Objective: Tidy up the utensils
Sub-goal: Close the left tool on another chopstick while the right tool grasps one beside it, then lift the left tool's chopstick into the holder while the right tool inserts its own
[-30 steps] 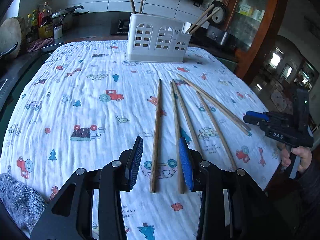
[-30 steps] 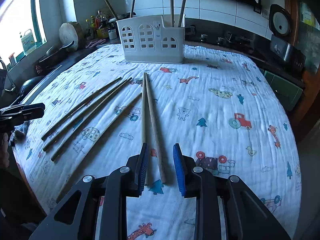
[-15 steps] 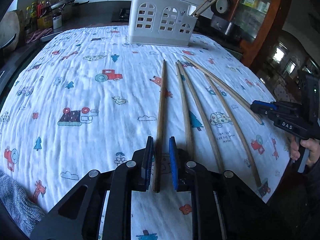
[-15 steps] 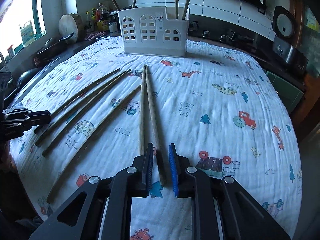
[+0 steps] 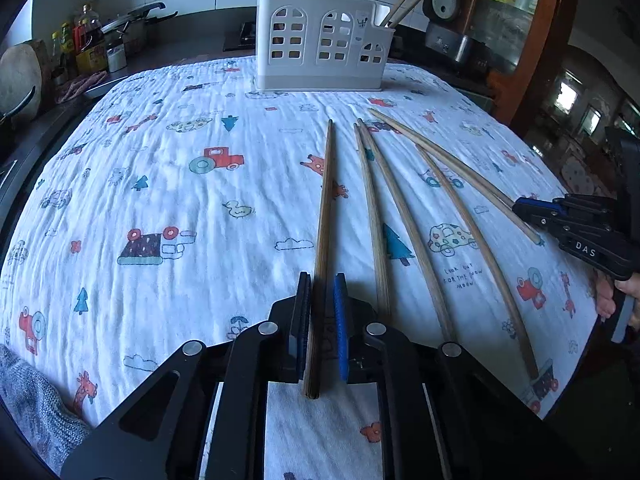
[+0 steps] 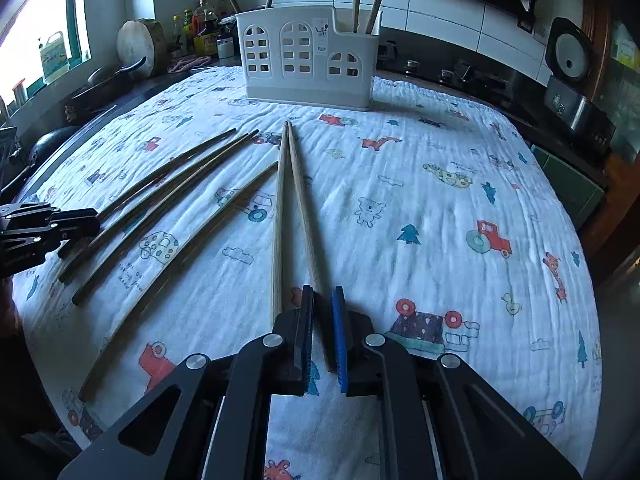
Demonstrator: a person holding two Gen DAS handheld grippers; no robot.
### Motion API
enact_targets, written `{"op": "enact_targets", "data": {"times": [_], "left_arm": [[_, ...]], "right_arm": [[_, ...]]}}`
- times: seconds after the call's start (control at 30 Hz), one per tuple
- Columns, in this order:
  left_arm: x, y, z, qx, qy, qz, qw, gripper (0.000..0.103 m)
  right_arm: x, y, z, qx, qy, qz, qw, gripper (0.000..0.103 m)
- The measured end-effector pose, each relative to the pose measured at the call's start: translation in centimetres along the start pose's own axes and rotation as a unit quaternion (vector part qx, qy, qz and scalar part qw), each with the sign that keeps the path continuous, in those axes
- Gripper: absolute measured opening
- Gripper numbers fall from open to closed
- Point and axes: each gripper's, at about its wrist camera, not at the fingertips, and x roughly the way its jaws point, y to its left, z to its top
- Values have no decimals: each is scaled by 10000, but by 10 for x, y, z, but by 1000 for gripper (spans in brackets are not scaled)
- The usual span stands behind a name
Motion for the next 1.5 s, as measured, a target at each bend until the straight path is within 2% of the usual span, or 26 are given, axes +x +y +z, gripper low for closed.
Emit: {"op": "enact_targets", "data": {"times": [0.13, 0.33, 0.67, 0.9, 1.07, 1.23, 1.3, 1.5], "left_arm": [[-4, 4, 3, -113, 24, -84, 9999, 6], [-27, 2, 13, -37, -195, -170, 9997, 6], [-70, 2, 52, -16, -807, -320, 9962, 6], [-78, -2, 88, 163, -1053, -327, 9938, 6], [-72, 1, 119, 199, -1002, -430, 9938, 5], [-71, 4, 147, 211, -969, -561, 9935, 5], [-76, 4, 161, 283, -1028, -526, 9929, 5], [-102, 4, 211, 375, -1348, -726, 9875, 5]], "right_arm": [[-4, 2, 1, -21, -49, -42, 10000, 8], [-29, 5, 8, -43, -323, -83, 9994, 7], [-80, 6, 41, 4, -1075, -178, 9940, 7], [-99, 4, 81, 29, -1403, -168, 9900, 7], [-111, 3, 119, -49, -1525, -202, 9881, 7], [-120, -2, 161, 8, -1511, -34, 9885, 7], [-125, -4, 178, 10, -1538, 10, 9881, 7], [-143, -5, 228, -49, -1732, 161, 9847, 7]]}}
